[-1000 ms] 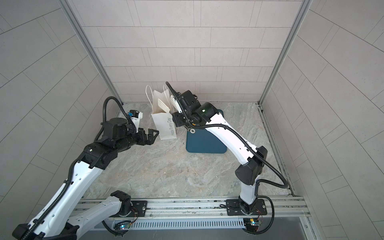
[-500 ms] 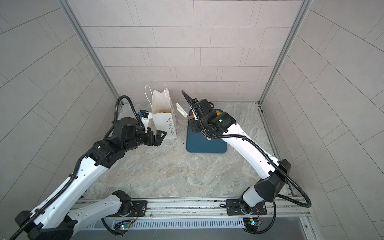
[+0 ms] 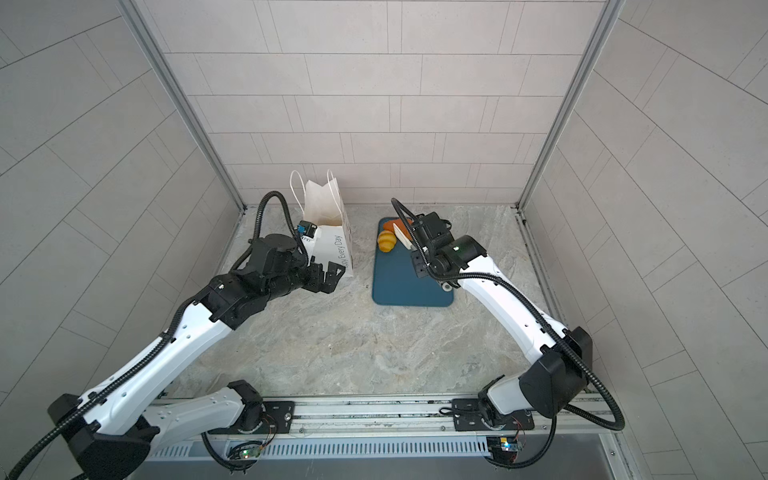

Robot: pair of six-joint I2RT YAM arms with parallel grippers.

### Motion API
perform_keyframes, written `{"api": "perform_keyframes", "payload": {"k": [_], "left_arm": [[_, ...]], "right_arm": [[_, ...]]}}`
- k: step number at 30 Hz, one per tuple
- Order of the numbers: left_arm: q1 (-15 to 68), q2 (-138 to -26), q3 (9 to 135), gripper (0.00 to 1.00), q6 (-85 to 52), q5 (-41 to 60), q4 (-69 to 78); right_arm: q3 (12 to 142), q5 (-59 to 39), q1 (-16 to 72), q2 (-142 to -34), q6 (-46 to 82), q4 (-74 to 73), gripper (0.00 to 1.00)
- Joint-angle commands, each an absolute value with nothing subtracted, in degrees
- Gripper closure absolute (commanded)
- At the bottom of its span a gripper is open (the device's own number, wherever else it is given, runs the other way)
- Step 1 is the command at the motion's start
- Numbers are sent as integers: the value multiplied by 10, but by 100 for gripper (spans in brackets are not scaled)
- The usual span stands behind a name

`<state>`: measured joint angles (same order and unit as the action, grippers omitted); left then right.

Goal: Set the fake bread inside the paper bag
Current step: 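Withdraw the tongs from the bag back over the tray with right gripper, then move open tongs to striped bun at tray's far end while left gripper advances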

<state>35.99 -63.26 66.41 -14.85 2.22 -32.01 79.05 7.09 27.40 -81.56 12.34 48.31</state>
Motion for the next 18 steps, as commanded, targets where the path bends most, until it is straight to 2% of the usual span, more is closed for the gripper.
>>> {"api": "perform_keyframes", "payload": {"k": [1,6,18], "left_arm": [[367,-640,683,0,-138,15,-303],[374,-655,679,0,-137,24,-291],[384,-683,661,0,-147,48,-252]], "right_arm": [[783,110,252,-810,110,483,44],[782,151,234,-851,109,497,44],[823,157,191,-977,127,493,44]]}}
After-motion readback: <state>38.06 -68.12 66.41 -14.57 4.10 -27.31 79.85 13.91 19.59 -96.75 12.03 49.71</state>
